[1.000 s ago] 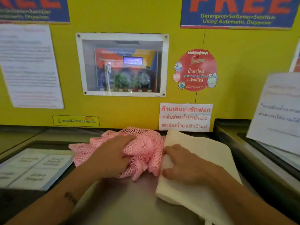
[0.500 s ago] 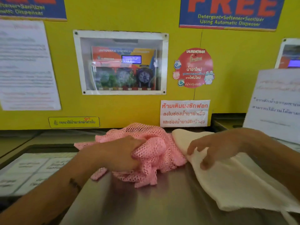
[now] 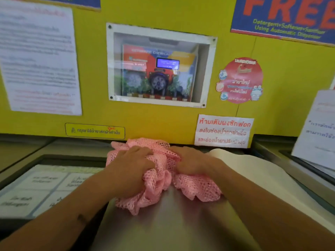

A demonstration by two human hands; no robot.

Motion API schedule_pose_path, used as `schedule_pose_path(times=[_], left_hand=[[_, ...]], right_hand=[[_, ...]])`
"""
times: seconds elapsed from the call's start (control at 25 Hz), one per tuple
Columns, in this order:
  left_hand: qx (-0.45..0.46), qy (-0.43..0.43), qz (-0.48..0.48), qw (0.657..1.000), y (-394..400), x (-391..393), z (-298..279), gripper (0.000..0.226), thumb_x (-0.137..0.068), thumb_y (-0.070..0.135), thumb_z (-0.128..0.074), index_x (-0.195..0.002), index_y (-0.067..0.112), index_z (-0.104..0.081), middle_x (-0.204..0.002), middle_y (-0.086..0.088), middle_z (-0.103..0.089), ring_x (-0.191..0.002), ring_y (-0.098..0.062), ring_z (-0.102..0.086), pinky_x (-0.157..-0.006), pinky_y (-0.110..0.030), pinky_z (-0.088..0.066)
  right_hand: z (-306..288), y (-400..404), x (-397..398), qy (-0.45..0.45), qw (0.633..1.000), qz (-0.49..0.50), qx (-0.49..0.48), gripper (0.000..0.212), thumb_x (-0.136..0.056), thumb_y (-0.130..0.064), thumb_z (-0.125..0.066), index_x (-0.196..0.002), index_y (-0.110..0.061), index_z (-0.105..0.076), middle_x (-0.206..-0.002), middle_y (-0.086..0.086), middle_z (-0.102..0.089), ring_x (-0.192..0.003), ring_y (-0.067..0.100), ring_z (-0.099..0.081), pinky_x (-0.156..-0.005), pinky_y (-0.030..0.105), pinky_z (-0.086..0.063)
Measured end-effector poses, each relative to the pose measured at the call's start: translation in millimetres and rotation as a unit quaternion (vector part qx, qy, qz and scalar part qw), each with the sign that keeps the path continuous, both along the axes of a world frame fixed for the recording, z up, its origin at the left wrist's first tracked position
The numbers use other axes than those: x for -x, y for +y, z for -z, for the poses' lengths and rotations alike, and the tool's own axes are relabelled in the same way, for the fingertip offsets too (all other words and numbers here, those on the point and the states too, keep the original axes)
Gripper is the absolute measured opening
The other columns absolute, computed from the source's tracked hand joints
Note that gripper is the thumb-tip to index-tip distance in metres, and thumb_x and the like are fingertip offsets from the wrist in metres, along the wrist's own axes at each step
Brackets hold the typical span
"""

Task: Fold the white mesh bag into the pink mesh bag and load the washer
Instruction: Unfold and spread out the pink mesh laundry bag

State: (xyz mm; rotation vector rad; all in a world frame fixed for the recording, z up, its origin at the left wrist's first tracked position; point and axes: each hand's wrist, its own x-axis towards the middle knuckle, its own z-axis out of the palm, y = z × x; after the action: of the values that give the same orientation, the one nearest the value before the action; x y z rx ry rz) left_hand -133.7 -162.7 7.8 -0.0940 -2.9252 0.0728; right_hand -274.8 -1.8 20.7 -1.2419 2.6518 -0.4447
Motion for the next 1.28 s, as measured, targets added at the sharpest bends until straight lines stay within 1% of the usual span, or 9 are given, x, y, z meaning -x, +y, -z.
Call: schedule_pose_path(times=[0.2,0.4,0.52,0.64,0.76,0.84,0.96,1.12,1.28], left_hand=[[-0.064,0.040,-0.013,0.997,-19,-2,2,0.054,-0.062,0.022,-0.040,-0.109,0.034,-0.062,-0.134,0.002,-0.047,-0.122,-0.024,-0.047,-0.090,-0.050,-0.048],[-0.158,0.143,0.020,0.977,-2,1,-6,0.050,-0.069,0.032,-0.032,-0.107,0.030,-0.064,-0.123,0.003,-0.052,-0.105,-0.021,-0.058,-0.082,-0.042,-0.051],[-0.204,0.164,0.043,0.964,13,-1,-9,0.045,-0.078,0.014,-0.043,-0.117,0.031,-0.059,-0.120,0.005,-0.053,-0.106,-0.018,-0.055,-0.088,-0.043,-0.049],[-0.211,0.081,0.021,0.974,18,-3,3,0.072,-0.088,0.016,-0.051,-0.147,0.042,-0.019,-0.150,0.006,-0.034,-0.134,-0.015,-0.035,-0.115,-0.040,-0.029],[-0.220,0.007,-0.022,0.975,16,3,14,0.101,-0.086,0.030,-0.058,-0.144,0.048,0.022,-0.158,-0.001,-0.022,-0.141,-0.021,-0.029,-0.116,-0.045,-0.024],[-0.247,0.014,-0.042,0.968,13,8,16,0.099,-0.082,0.030,-0.061,-0.149,0.044,0.010,-0.154,-0.001,-0.033,-0.130,-0.020,-0.044,-0.111,-0.044,-0.036],[-0.231,0.182,-0.013,0.956,16,10,16,0.054,-0.078,0.023,-0.061,-0.129,0.031,-0.047,-0.125,0.008,-0.059,-0.111,-0.012,-0.054,-0.100,-0.044,-0.045],[-0.216,0.308,0.035,0.926,18,2,2,0.030,-0.071,0.021,-0.063,-0.099,0.029,-0.053,-0.093,0.016,-0.052,-0.086,-0.006,-0.049,-0.067,-0.029,-0.039],[-0.278,0.305,0.052,0.909,-2,-13,-9,0.065,-0.067,0.024,-0.063,-0.130,0.031,-0.045,-0.123,0.012,-0.052,-0.115,-0.006,-0.048,-0.093,-0.027,-0.040]], right_hand=[[-45,12,-5,0.058,0.988,-0.005,0.142,0.023,-0.080,-0.005,-0.052,-0.081,-0.022,-0.067,-0.084,-0.006,-0.068,-0.080,0.011,-0.063,-0.069,0.033,-0.047],[-136,76,-4,0.344,0.904,0.113,0.228,0.022,-0.071,0.002,-0.051,-0.074,-0.015,-0.064,-0.074,0.007,-0.064,-0.071,0.027,-0.058,-0.058,0.031,-0.043],[-130,138,14,0.430,0.863,0.220,0.148,0.021,-0.070,-0.005,-0.060,-0.084,-0.019,-0.068,-0.084,0.014,-0.056,-0.078,0.038,-0.059,-0.065,0.039,-0.048],[-87,171,38,0.312,0.908,0.256,-0.113,0.031,-0.076,-0.026,-0.067,-0.106,-0.021,-0.063,-0.099,0.011,-0.054,-0.097,0.037,-0.060,-0.080,0.042,-0.053],[-83,172,27,0.194,0.943,0.233,-0.140,0.057,-0.076,-0.044,-0.066,-0.129,-0.038,-0.045,-0.128,0.001,-0.046,-0.115,0.029,-0.055,-0.092,0.039,-0.049],[-86,160,9,0.159,0.964,0.176,-0.117,0.075,-0.074,-0.050,-0.070,-0.139,-0.045,-0.033,-0.139,-0.007,-0.037,-0.122,0.025,-0.049,-0.099,0.040,-0.045],[-82,116,-30,0.152,0.984,0.089,-0.027,0.082,-0.084,-0.050,-0.064,-0.150,-0.044,-0.015,-0.158,-0.011,-0.021,-0.144,0.019,-0.027,-0.116,0.046,-0.026],[-58,36,-58,-0.026,0.999,-0.018,0.027,0.098,-0.081,-0.046,-0.072,-0.153,-0.031,-0.008,-0.156,-0.002,-0.035,-0.137,0.021,-0.042,-0.108,0.039,-0.040],[-46,9,-50,-0.069,0.971,-0.070,0.218,0.024,-0.084,-0.007,-0.063,-0.102,-0.023,-0.064,-0.094,-0.013,-0.073,-0.087,0.005,-0.068,-0.079,0.029,-0.056]])
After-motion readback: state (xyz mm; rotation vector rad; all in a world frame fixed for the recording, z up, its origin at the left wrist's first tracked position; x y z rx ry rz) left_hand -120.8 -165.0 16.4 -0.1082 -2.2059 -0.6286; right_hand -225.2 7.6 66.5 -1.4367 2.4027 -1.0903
